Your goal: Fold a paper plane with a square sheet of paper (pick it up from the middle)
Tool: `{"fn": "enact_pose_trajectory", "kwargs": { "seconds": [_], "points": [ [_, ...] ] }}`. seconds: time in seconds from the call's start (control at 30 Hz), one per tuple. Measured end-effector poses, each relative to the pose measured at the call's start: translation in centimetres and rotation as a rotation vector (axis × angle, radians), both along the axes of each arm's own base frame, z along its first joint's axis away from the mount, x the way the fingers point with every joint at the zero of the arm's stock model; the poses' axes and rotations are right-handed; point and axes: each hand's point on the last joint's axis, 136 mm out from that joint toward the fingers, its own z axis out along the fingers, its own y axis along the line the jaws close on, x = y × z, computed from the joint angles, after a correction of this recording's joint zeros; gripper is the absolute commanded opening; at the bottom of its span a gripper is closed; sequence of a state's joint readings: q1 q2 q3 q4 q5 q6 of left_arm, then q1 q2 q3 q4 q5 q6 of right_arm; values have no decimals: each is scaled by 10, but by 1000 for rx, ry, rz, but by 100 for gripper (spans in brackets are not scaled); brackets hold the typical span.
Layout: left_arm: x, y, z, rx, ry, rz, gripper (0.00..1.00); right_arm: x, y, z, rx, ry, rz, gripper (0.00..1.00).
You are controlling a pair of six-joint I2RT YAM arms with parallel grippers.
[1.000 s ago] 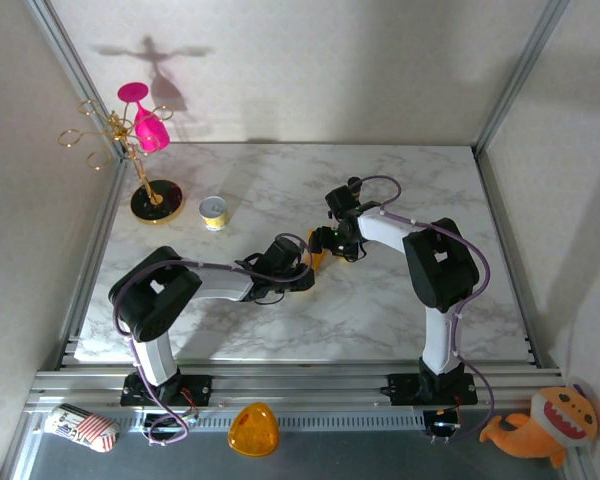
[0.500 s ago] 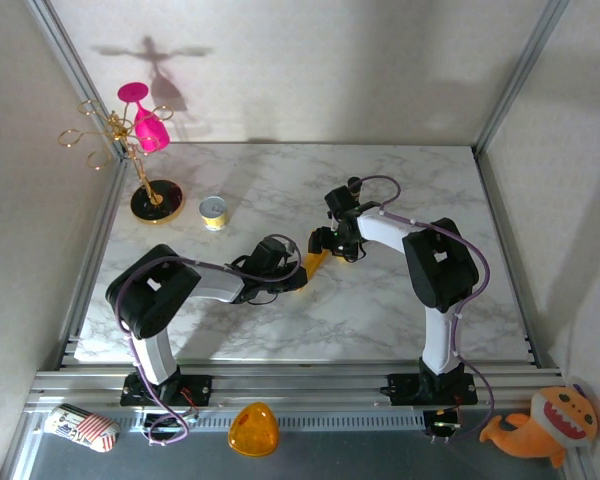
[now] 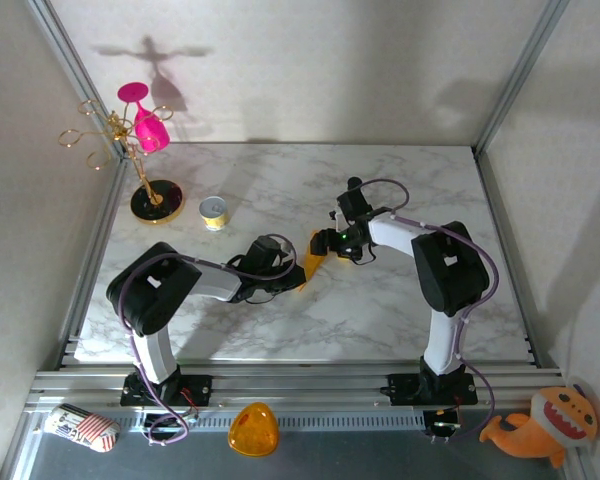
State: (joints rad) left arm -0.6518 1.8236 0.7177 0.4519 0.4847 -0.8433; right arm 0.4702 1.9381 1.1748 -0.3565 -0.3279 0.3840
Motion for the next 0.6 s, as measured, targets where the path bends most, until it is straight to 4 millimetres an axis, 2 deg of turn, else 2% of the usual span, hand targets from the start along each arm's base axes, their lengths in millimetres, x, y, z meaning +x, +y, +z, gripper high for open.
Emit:
{"fn": "enact_pose_trajectory", "kwargs": {
  "seconds": [0.37,0.6],
  "points": [
    [-1,-1,0,-22,28,0,8,3,-5,-5,-37,38,-22,69],
    [0,-2,1,-26,29,-2,12,4,-10,-8,-71,49,-47,59]
  ]
}}
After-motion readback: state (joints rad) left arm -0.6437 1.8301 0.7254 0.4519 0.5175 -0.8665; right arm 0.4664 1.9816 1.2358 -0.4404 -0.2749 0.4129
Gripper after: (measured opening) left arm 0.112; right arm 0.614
